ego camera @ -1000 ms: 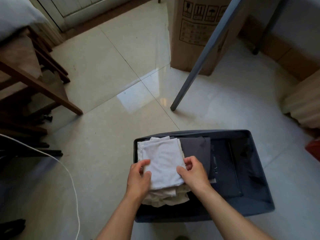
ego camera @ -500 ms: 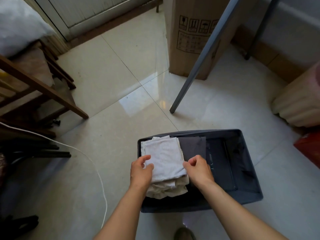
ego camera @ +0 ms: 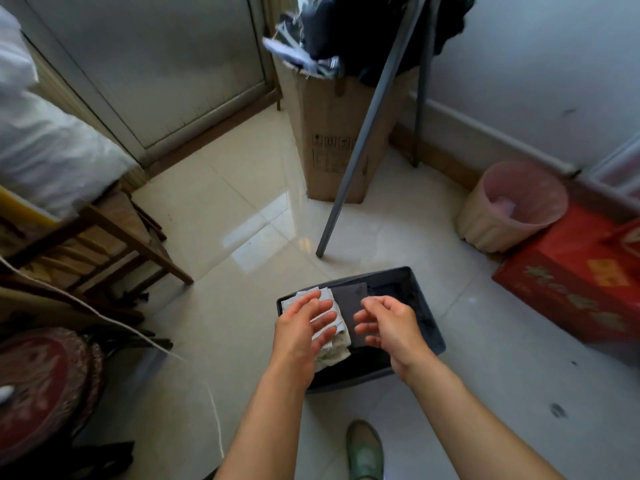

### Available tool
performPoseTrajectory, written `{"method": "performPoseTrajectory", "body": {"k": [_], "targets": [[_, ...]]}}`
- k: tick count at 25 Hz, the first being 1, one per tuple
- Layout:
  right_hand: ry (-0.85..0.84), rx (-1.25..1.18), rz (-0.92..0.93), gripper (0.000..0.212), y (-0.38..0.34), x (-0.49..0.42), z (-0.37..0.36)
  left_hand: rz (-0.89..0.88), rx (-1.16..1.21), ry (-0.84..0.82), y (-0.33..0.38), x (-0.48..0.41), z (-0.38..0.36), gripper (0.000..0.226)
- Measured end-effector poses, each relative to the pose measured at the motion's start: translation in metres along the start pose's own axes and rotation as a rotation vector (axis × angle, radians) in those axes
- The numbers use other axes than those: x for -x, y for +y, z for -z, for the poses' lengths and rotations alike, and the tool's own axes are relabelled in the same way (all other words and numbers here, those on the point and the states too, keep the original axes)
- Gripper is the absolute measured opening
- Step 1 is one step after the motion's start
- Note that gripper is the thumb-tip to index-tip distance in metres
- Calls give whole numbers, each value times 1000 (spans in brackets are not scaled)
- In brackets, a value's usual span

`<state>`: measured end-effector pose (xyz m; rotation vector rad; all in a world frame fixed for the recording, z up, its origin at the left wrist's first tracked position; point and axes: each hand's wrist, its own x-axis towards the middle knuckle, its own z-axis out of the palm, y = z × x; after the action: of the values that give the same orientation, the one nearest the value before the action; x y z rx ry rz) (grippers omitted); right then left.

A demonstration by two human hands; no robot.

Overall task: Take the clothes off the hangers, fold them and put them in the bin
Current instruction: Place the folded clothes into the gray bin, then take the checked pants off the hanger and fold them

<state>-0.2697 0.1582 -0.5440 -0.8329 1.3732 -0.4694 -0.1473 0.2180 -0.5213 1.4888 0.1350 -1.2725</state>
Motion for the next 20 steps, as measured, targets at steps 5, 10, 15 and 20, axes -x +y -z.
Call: {"method": "performPoseTrajectory", "body": {"k": [5, 10, 15, 20], "targets": [[71, -163, 115, 13, -54, 127, 41, -23, 68, -146, 30, 119, -23, 15], [168, -257, 211, 13, -64, 245, 117, -26, 29, -314, 28, 228, -46, 16], [423, -424, 276, 13, -46, 340, 216, -14, -93, -487, -4, 317, -98, 16], [599, -521, 389, 13, -35, 411, 305, 4, -221, -714, -60, 395, -168, 17]]}}
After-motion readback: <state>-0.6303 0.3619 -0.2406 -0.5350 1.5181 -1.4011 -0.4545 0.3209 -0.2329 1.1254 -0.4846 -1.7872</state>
